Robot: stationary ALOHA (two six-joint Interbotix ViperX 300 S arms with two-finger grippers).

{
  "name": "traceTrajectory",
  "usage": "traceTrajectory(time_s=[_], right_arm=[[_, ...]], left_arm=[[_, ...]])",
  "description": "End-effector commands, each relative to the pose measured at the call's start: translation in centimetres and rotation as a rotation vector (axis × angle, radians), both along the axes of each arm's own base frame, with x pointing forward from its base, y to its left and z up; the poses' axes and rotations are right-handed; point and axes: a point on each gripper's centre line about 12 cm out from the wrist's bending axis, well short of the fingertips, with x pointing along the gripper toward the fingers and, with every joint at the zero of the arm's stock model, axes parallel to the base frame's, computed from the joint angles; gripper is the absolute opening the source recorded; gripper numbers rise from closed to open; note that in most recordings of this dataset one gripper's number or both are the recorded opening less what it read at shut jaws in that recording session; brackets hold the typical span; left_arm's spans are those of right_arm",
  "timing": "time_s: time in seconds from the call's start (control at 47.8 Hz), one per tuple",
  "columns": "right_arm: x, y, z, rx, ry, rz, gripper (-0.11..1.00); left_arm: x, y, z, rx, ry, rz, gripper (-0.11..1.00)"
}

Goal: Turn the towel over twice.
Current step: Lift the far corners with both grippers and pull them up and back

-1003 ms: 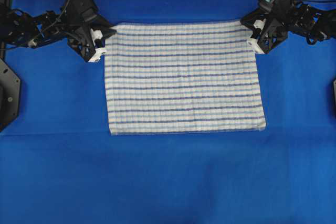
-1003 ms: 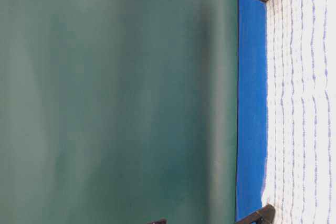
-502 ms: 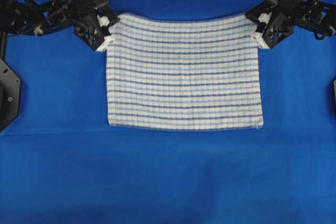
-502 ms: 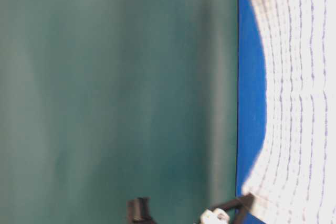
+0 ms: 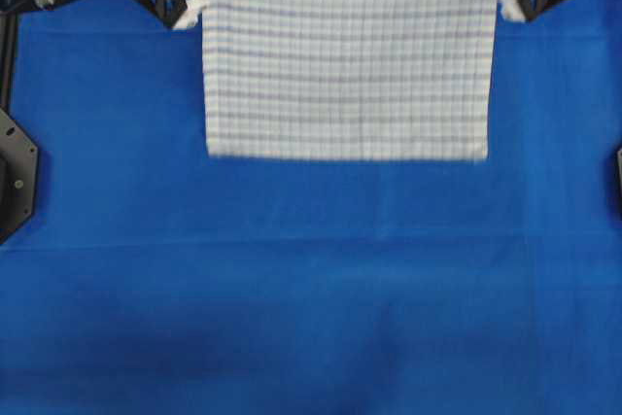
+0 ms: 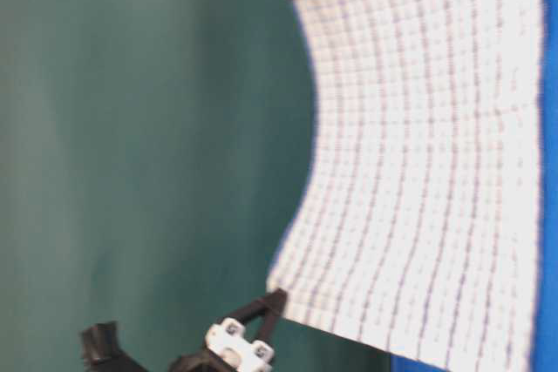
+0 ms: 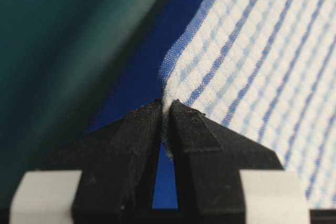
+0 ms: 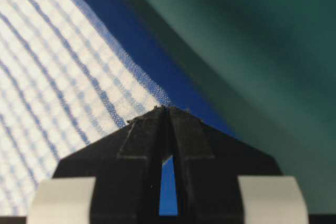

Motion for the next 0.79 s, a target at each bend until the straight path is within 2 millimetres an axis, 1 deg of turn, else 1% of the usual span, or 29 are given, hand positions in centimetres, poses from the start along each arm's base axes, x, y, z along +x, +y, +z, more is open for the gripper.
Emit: traceTrajectory(time_s=[0.0,0.125,0.23,0.314,0.439,0.502,0.606,0.732,0.773], right_arm=[[0.0,-0.8,3.8,-0.079,-0.047,-0.007,0.05],[-0.2,-1.4,6.6,-0.141,-0.054,-0.008,0.05],[-0.2,-1.8,8.5,-0.184,-0.063,-0.007,0.05],[-0.1,-1.9,9.5,-0.207,-0.072,-0.007,0.05],[-0.4,-1.7,10.8,-0.231,-0.093,-0.009,0.05],[-0.6,-1.3,11.2,-0.238,-0.104,-0.009,0.05],[-1.1,-0.4,11.3,-0.234,-0.106,-0.003,0.05],[-1.5,1.3,11.3,-0.219,-0.104,0.024,0.05],[-1.7,2.2,11.3,-0.212,-0.107,0.037,0.05]], left_arm=[[0.2,1.0,2.9,0.055,-0.064,0.017,0.03],[0.2,1.7,4.7,0.087,-0.099,0.032,0.03],[0.3,2.0,6.4,0.114,-0.129,0.035,0.03],[0.3,2.0,8.1,0.138,-0.157,0.034,0.03],[-0.1,1.6,10.0,0.153,-0.175,0.033,0.03],[-0.4,1.4,10.5,0.151,-0.172,0.033,0.03],[-0.9,0.7,10.4,0.141,-0.161,0.026,0.03],[-1.4,-0.3,10.0,0.132,-0.152,0.011,0.03],[-1.5,-1.0,9.9,0.131,-0.153,-0.003,0.03]])
